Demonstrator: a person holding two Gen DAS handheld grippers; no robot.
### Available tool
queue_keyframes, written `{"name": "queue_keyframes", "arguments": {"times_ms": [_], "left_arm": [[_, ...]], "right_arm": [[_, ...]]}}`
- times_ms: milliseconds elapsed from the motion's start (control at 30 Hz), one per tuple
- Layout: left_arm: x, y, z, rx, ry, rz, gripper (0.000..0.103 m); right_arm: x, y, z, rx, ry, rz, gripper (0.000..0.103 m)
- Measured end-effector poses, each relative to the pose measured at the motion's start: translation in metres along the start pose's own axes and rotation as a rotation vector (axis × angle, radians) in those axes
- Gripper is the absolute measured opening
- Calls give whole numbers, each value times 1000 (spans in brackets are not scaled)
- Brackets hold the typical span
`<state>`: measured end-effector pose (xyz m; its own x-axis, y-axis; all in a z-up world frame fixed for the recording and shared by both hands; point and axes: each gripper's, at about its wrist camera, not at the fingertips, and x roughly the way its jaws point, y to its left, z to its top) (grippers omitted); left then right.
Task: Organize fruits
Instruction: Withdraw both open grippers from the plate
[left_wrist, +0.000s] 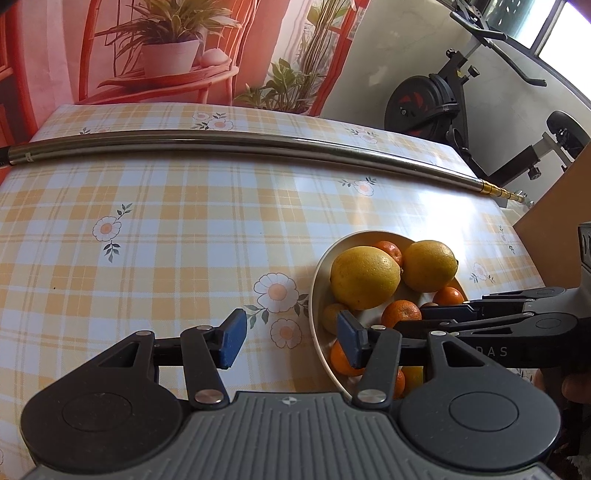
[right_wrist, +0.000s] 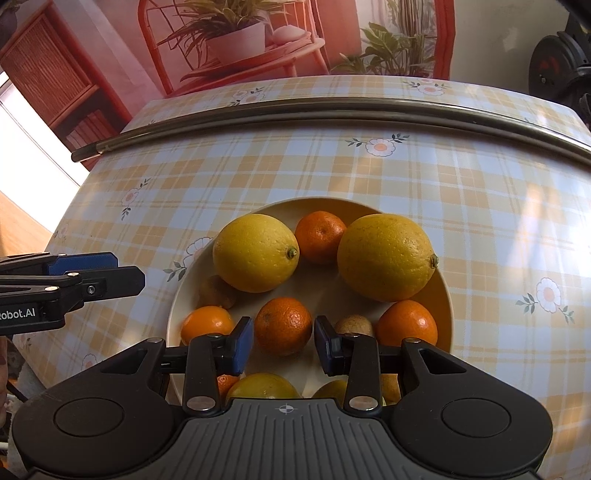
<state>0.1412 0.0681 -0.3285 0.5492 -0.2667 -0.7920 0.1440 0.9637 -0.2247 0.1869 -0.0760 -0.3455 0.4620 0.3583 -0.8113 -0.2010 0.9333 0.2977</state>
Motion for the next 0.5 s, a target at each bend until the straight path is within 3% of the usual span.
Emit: {"name": "queue_keyframes", "arguments": {"times_ms": [300,500], "left_arm": [[-4,-4,-1,10,-9,2,59],[-9,-7,-2,16,-15,3,62]], "right_arm": [[-13,0,-1,-2,-28,-10,35],[-28,-1,-3,-4,-51,-46,50]]}}
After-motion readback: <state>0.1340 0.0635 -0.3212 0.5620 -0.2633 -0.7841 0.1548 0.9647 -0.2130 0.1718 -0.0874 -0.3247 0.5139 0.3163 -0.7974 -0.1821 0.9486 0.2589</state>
